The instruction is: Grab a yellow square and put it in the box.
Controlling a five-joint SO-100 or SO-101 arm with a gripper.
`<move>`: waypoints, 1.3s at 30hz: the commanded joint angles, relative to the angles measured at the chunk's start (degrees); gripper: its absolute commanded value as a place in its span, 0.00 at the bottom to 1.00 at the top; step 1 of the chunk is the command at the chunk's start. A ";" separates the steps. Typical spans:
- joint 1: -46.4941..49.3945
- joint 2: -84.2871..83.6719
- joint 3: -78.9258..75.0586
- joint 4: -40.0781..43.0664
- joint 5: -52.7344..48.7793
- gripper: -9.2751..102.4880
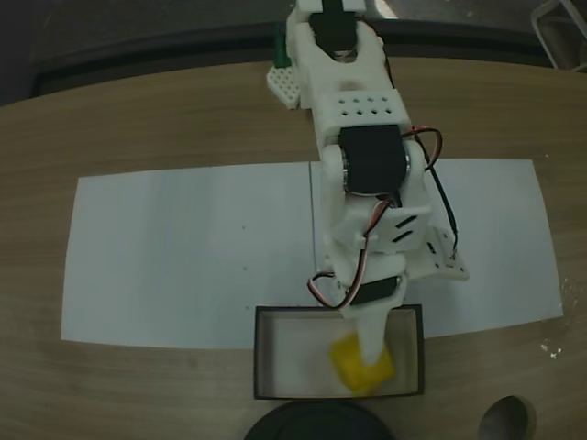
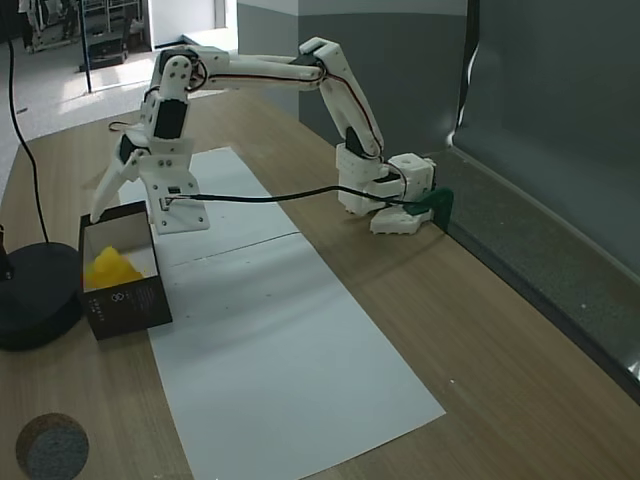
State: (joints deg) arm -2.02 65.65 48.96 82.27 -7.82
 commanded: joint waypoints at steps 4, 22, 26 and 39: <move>0.44 7.12 -4.13 2.72 3.78 0.21; -7.73 71.54 21.53 14.06 10.02 0.08; -6.68 89.30 40.96 7.38 9.49 0.08; 8.17 124.10 85.43 -14.94 5.36 0.08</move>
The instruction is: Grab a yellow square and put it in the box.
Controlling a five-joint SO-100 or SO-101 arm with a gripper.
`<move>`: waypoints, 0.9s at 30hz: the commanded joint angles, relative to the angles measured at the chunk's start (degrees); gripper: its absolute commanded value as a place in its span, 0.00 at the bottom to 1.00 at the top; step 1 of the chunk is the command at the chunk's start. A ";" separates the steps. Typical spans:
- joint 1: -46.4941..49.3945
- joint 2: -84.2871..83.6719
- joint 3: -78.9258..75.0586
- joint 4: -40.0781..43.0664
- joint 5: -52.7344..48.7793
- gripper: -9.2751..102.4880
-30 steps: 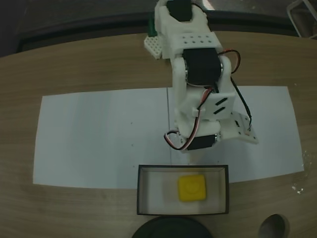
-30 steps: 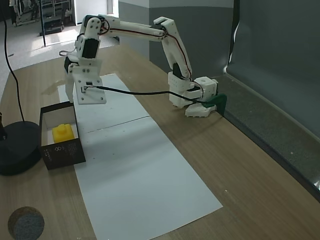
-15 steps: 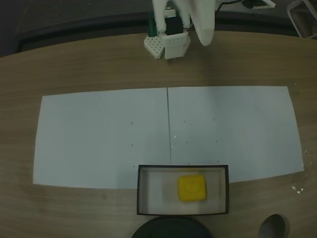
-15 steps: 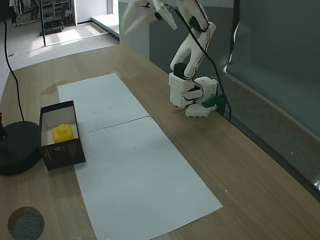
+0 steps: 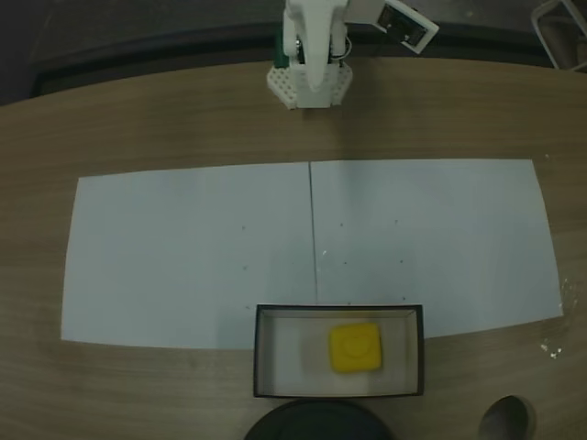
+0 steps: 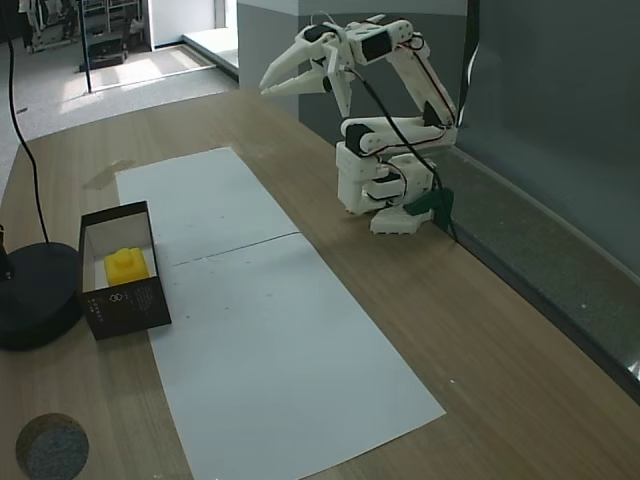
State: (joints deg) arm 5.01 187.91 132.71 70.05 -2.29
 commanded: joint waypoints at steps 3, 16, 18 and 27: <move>1.05 4.31 6.68 -4.75 -0.18 0.08; 1.05 11.43 27.42 -14.06 0.44 0.08; 0.97 11.34 29.62 -14.06 0.44 0.08; -3.87 11.34 41.22 -13.45 0.44 0.08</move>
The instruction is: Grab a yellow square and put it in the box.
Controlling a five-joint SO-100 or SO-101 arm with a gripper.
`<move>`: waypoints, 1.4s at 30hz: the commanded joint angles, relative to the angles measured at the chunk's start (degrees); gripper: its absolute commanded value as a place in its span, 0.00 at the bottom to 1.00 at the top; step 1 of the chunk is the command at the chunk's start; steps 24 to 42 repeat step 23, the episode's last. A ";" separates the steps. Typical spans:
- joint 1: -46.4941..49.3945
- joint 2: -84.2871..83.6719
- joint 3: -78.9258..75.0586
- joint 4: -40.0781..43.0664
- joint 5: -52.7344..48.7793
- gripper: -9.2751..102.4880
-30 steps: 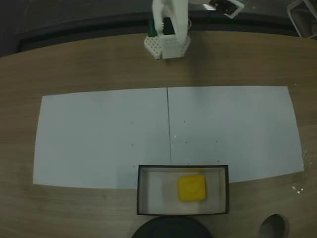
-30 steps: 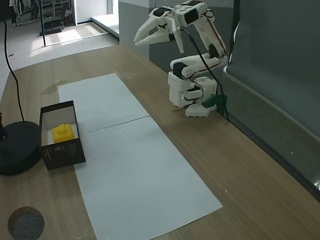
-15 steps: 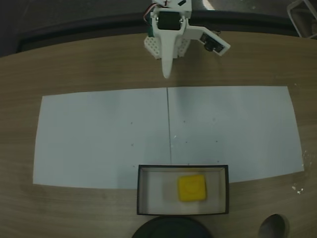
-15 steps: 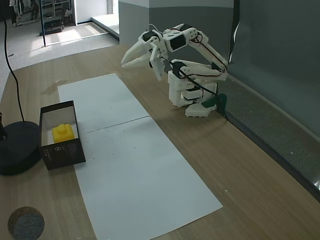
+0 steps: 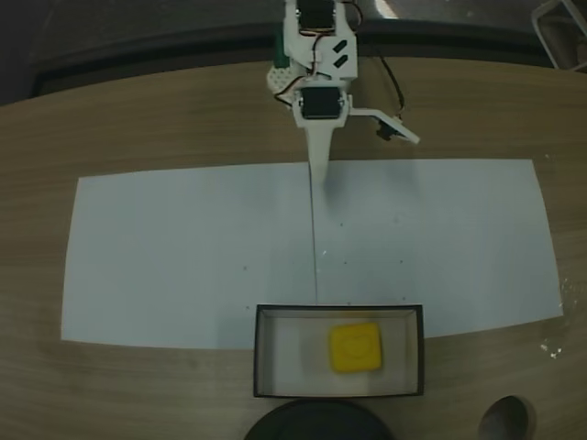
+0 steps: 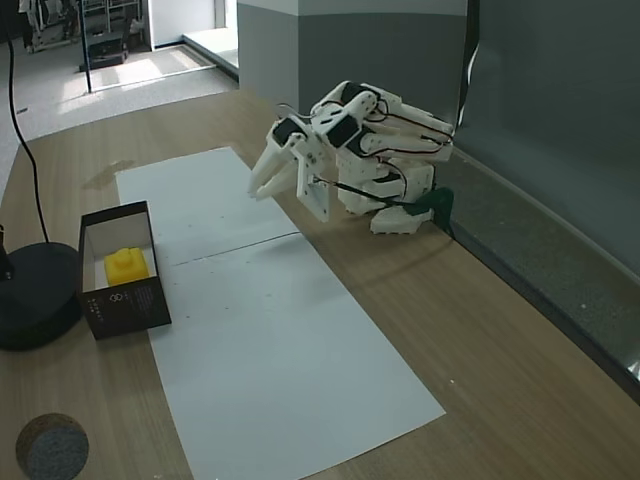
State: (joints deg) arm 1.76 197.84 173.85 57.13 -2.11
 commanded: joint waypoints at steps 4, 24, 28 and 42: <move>-0.18 1.32 2.81 -0.35 0.88 0.08; -0.79 1.32 -1.93 16.87 4.66 0.08; -0.79 1.32 -1.93 16.87 4.66 0.08; -0.79 1.32 -1.93 16.87 4.66 0.08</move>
